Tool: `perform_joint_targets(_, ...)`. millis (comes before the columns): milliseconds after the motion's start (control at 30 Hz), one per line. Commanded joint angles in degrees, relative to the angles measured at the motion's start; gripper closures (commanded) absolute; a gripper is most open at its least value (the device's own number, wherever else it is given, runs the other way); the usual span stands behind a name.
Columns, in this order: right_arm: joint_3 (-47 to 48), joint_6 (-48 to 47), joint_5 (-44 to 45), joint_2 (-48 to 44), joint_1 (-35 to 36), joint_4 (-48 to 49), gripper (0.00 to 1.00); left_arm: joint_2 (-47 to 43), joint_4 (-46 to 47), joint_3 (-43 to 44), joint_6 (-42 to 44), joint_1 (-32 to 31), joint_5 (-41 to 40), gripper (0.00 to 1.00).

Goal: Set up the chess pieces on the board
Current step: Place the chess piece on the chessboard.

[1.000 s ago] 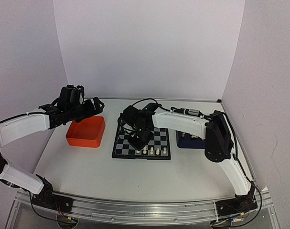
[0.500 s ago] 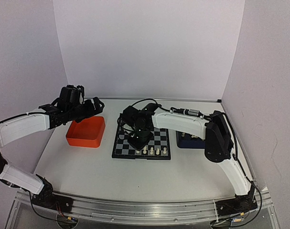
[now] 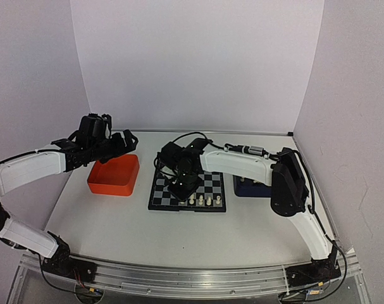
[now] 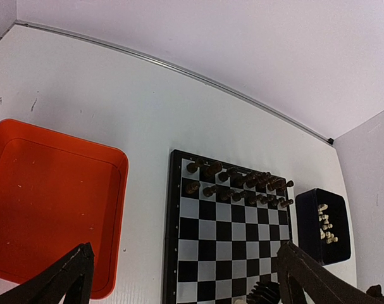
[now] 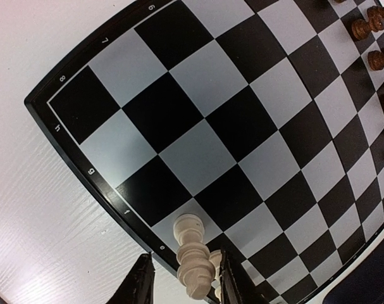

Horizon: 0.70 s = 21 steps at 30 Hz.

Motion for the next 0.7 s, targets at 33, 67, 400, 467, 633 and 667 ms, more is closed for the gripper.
perform_joint_targets(33,1.64,0.41,-1.02,-1.66,0.29,-0.98,0.53,-2.02,1.68,-0.68,0.77,0.27,0.16,0.0)
perform_joint_targets(67,1.78,0.51,-1.21,-2.12,0.3,-0.88,0.47,-2.11,1.84,-0.75,0.77,0.27,0.23,0.0)
perform_joint_targets(400,0.91,0.28,-6.2,-10.54,0.22,2.5,0.22,-2.63,2.99,-0.36,1.23,0.27,0.61,0.0)
perform_joint_targets(467,-0.03,0.02,-6.48,-12.78,0.22,3.66,0.22,-2.72,3.23,-0.23,1.56,0.27,0.66,0.0)
perform_joint_targets(633,-4.6,0.03,-5.28,-18.79,-0.87,6.84,0.2,-2.42,4.3,0.27,2.7,0.27,1.13,0.0)
perform_joint_targets(667,-5.71,0.12,-4.75,-20.03,-1.56,7.33,0.2,-2.27,4.55,0.34,3.12,0.27,1.46,0.0)
